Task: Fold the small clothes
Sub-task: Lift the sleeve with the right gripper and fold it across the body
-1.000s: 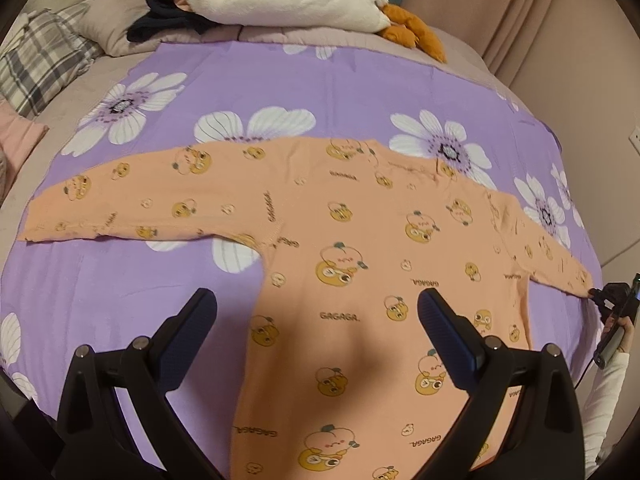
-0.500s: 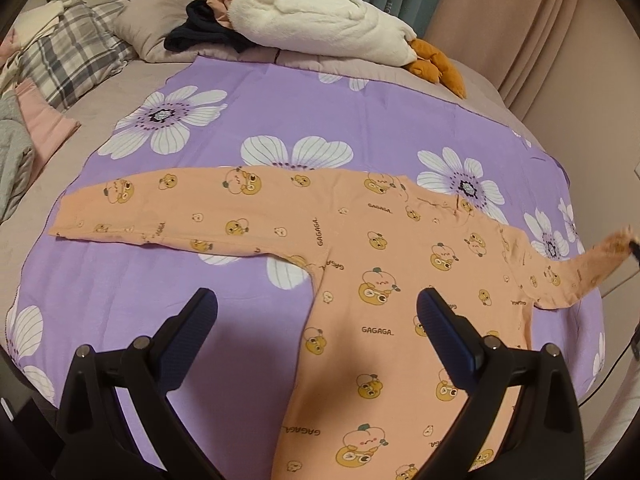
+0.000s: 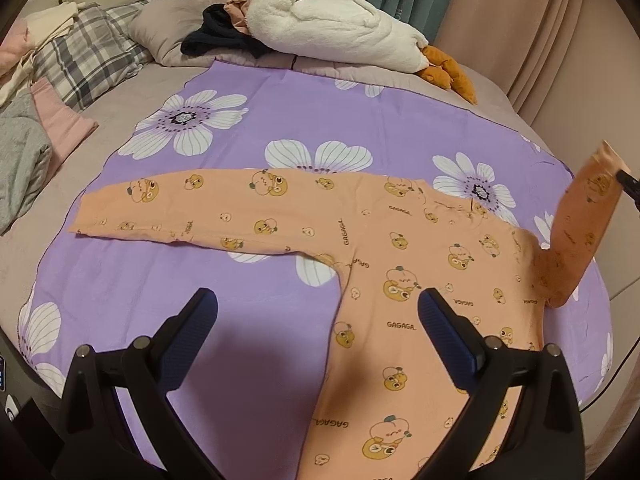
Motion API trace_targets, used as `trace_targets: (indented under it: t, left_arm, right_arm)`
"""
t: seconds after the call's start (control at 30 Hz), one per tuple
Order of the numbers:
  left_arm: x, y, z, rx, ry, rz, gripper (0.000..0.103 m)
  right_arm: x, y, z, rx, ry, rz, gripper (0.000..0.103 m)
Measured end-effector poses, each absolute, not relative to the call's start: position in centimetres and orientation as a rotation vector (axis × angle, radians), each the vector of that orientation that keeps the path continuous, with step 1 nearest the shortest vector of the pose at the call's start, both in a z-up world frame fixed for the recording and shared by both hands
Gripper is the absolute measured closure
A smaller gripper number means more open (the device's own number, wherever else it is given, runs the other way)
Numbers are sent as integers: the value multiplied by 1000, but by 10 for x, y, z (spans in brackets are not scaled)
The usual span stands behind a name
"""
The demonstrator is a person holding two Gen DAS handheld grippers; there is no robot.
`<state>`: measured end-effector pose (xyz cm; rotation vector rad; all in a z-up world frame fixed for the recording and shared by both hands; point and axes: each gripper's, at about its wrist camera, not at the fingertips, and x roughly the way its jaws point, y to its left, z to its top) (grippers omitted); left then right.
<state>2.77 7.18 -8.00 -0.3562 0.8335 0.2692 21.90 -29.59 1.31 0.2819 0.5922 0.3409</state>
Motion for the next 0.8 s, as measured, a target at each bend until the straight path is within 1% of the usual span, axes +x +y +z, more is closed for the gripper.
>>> trace_targets:
  t: [0.23, 0.47, 0.63, 0.8]
  left_arm:
    - [24, 76, -84, -358, 840, 272, 2]
    - [19, 82, -89, -370, 852, 280, 3]
    - [15, 86, -92, -382, 856, 296, 3]
    - [12, 90, -93, -383, 857, 303, 3]
  right_arm:
    - [209, -240, -2, 234, 650, 452, 96]
    - [205, -188, -42, 168, 756, 515, 96]
    - [205, -154, -81, 159, 873, 579, 96]
    - [204, -130, -109, 139, 961, 596, 96]
